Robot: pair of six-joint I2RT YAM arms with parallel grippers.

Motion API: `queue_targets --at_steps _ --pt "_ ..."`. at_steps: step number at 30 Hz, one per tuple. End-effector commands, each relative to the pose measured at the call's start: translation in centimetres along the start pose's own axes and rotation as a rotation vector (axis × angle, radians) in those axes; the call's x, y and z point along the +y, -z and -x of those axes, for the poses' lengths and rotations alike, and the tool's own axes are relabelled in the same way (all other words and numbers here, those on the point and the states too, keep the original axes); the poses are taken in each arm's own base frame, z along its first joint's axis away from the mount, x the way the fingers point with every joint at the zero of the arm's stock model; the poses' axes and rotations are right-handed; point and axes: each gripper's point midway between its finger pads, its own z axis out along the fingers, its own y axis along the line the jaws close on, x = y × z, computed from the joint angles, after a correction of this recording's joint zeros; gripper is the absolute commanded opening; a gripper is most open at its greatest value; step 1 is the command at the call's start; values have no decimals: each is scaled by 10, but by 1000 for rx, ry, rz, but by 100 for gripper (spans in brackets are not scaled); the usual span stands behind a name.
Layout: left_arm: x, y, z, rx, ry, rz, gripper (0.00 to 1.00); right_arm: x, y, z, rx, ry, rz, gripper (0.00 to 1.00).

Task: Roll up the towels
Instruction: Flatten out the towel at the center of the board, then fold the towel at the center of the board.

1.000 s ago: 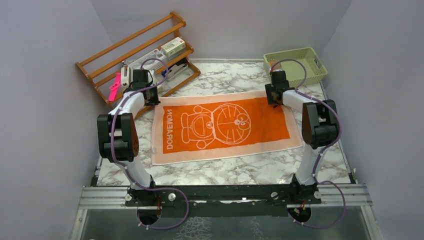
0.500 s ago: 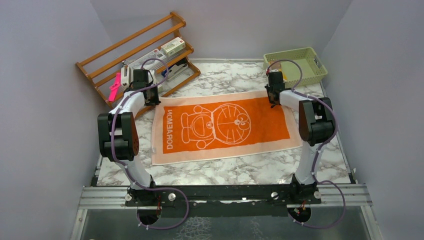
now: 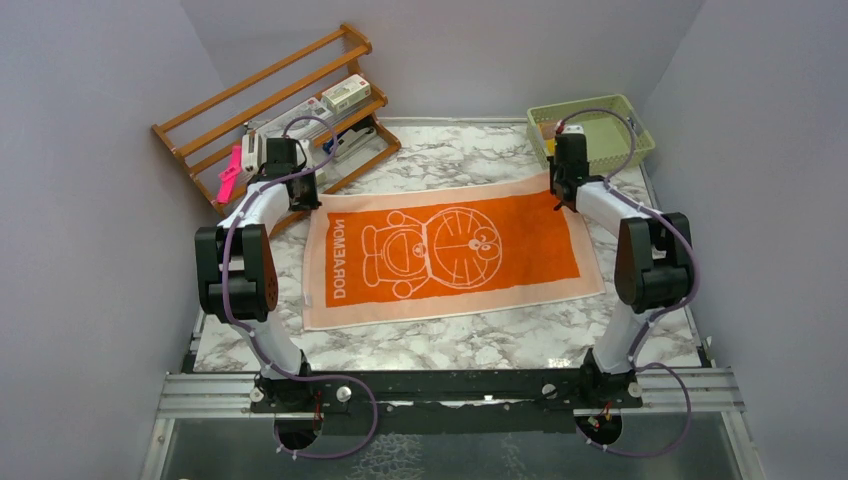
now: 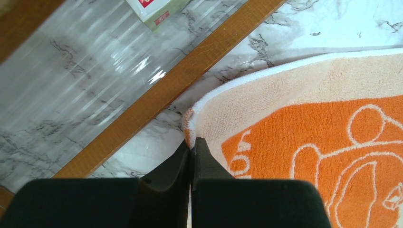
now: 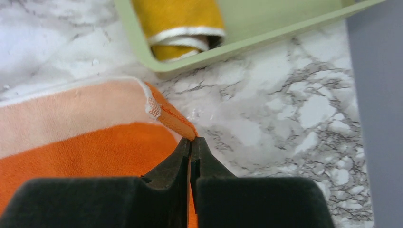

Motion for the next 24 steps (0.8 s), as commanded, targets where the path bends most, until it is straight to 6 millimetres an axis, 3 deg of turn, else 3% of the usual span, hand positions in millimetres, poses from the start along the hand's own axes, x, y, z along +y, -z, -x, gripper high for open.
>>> queue_targets --at_steps 1,9,16,24 --pt "-3 8 22 -50 -14 -24 0 -19 19 29 -78 -123 -25 1" --pt "-13 -1 64 -145 -35 -75 0 -43 23 6 -10 -249 -51 1" --pt "-5 -17 80 -191 -74 -52 0 -80 20 -21 60 -427 -51 1" --pt "-11 -22 89 -275 -137 -96 0 -100 32 -16 14 -469 -132 1"
